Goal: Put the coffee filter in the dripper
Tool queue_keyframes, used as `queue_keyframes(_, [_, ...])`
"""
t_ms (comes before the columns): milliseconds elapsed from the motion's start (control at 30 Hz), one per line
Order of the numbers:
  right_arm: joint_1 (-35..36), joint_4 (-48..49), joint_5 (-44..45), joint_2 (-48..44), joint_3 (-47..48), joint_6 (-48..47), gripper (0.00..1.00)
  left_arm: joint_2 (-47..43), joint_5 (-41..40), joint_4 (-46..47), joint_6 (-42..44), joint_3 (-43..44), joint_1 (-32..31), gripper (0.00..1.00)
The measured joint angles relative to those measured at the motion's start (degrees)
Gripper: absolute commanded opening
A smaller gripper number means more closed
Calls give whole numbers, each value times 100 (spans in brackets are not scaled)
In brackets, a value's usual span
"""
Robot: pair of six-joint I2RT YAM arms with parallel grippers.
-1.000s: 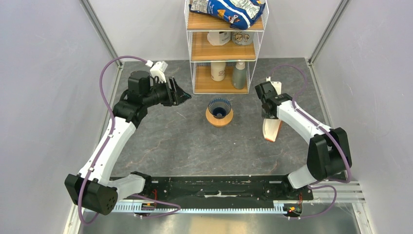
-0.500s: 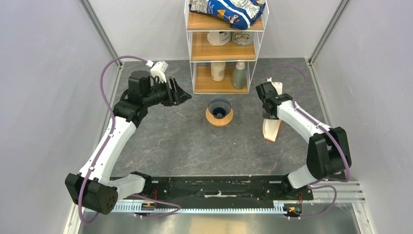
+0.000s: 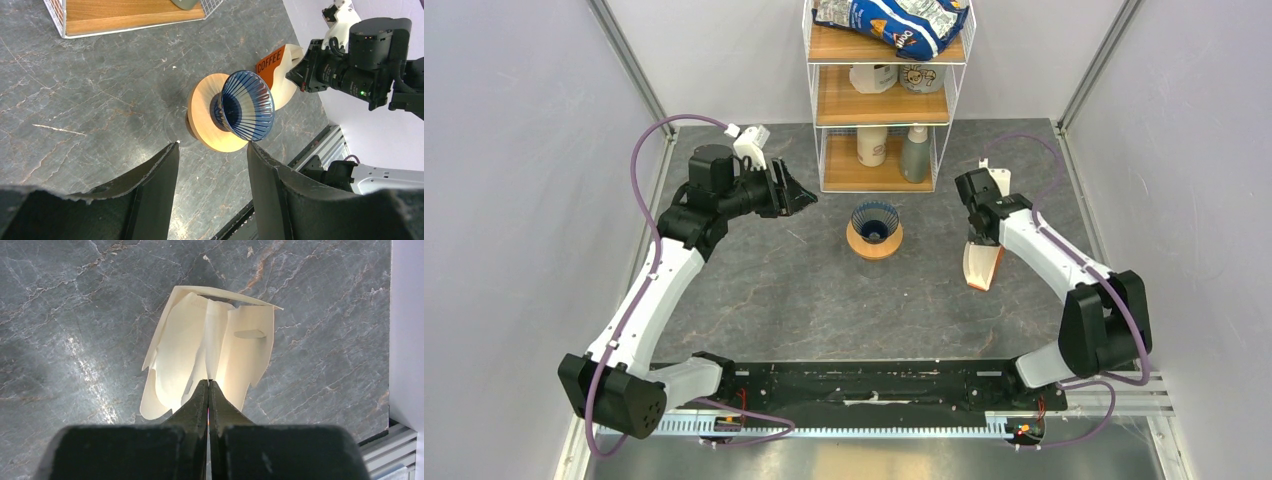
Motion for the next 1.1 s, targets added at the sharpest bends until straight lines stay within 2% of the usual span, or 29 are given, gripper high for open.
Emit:
queue_keyframes(633, [17, -483, -584, -776, 142, 2, 0, 83, 81, 109, -20, 0, -39, 60])
queue_keyframes(800, [111, -651, -831, -957, 400, -17, 0, 118, 149, 138, -20, 0, -55, 63])
queue_keyframes(1100, [243, -868, -1875, -2273, 1176, -612, 0, 83, 262, 267, 105, 2, -68, 71])
